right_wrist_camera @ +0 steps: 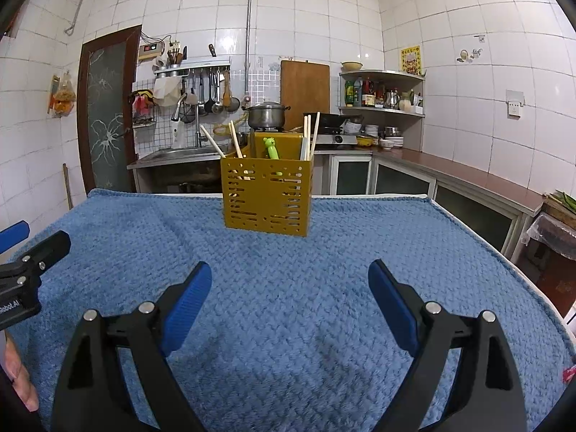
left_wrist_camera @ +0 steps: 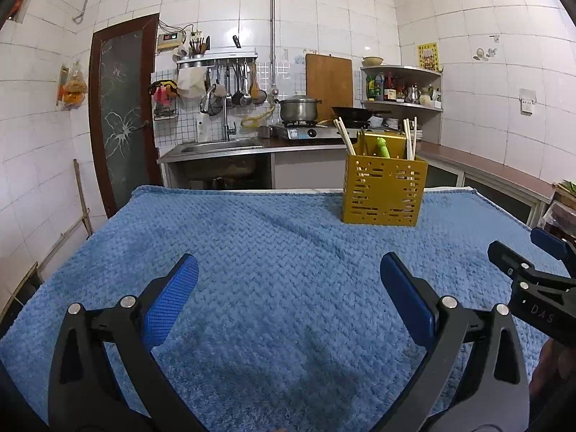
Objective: Organize utensils
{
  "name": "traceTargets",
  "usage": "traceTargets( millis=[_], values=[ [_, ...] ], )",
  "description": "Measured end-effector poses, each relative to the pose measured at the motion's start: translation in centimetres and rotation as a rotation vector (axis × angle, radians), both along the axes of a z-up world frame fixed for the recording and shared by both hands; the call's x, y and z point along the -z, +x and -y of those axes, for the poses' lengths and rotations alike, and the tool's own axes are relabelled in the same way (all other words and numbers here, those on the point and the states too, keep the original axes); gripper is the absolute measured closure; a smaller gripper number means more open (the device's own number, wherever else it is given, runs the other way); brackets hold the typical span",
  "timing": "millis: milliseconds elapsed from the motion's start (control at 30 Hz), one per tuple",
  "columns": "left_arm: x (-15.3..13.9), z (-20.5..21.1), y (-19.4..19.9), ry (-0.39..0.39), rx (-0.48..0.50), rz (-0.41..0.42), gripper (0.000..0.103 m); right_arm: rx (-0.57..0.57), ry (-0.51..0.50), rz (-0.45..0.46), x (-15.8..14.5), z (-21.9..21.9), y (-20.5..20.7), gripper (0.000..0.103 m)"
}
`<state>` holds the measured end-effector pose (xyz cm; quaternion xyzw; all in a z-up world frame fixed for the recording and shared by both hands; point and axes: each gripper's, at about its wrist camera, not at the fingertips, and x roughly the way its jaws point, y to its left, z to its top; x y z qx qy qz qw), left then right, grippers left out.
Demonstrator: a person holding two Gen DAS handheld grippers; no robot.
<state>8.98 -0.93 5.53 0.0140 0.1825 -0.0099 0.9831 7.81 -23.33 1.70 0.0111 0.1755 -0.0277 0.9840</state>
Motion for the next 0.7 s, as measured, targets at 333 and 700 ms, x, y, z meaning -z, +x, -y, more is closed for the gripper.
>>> traceTargets(
  millis=[333, 700],
  values=[
    [0.3, 0.6, -0.2, 0.019, 0.007, 0.013, 0.005, 0.016, -0.005, 0.029, 0.0, 0.0, -0.8, 0.016],
    [0.2, 1.5, -0.9, 0.062, -0.004, 0.057, 0.005, 0.018, -0.006, 0.031, 0.0, -0.1, -0.9, 0.016]
  ],
)
